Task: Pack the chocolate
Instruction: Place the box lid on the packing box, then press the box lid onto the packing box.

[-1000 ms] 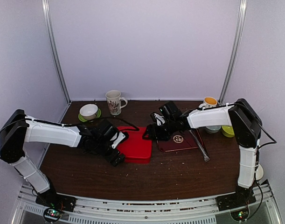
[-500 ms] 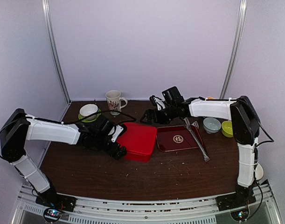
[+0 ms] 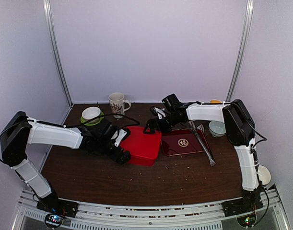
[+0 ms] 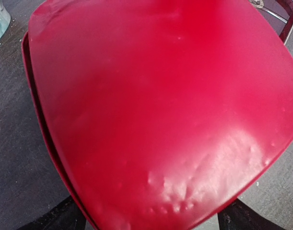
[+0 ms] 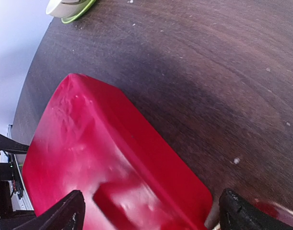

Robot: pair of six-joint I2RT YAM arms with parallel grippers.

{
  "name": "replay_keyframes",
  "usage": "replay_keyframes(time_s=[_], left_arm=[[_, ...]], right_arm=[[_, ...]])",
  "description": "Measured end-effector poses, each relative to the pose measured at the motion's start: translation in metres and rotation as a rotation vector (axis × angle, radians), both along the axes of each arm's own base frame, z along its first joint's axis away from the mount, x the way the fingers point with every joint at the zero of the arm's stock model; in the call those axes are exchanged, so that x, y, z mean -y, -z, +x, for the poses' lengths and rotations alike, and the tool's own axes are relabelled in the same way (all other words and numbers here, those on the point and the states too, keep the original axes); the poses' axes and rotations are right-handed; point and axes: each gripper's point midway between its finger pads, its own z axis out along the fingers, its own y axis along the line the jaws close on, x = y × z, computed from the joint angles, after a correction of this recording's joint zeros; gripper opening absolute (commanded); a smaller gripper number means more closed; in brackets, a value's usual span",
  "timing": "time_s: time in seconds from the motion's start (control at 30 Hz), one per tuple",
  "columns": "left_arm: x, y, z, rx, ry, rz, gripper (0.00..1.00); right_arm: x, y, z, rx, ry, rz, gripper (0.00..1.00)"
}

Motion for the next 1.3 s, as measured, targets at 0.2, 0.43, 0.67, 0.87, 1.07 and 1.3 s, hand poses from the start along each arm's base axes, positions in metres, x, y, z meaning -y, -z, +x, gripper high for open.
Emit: replay_keyframes(time_s=[0.2, 0.43, 0.67, 0.87, 1.07, 1.3], left_arm=[[-0.001, -0.018, -0.002, 0.025, -0.002, -0.029, 0.98], [-0.009, -0.038, -0.009, 0.054, -0.012, -0.065, 0.98], [-0.023, -0.069, -0.001, 0.06, -0.096, -0.182, 0.98], [-0.058, -0.082, 0.032, 0.032, -0.29, -0.29, 0.98], [-0.058, -0.082, 0.043, -0.054, -0.34, -0.38, 0.98], [-0.051, -0.08, 0.07, -0.127, -0.366, -0.442, 0.96]], right_arm=[[0.019, -0.03, -0.003, 0.062, 0.058, -0.037, 1.0], [0.044, -0.065, -0.016, 0.14, 0.119, -0.049, 1.0], [0.065, -0.051, -0.045, 0.075, 0.18, -0.06, 1.0], [0.076, -0.031, -0.071, -0.005, 0.235, -0.041, 0.99], [0.065, -0.022, -0.086, -0.065, 0.261, 0.008, 0.97], [0.043, -0.024, -0.092, -0.099, 0.267, 0.069, 0.97]])
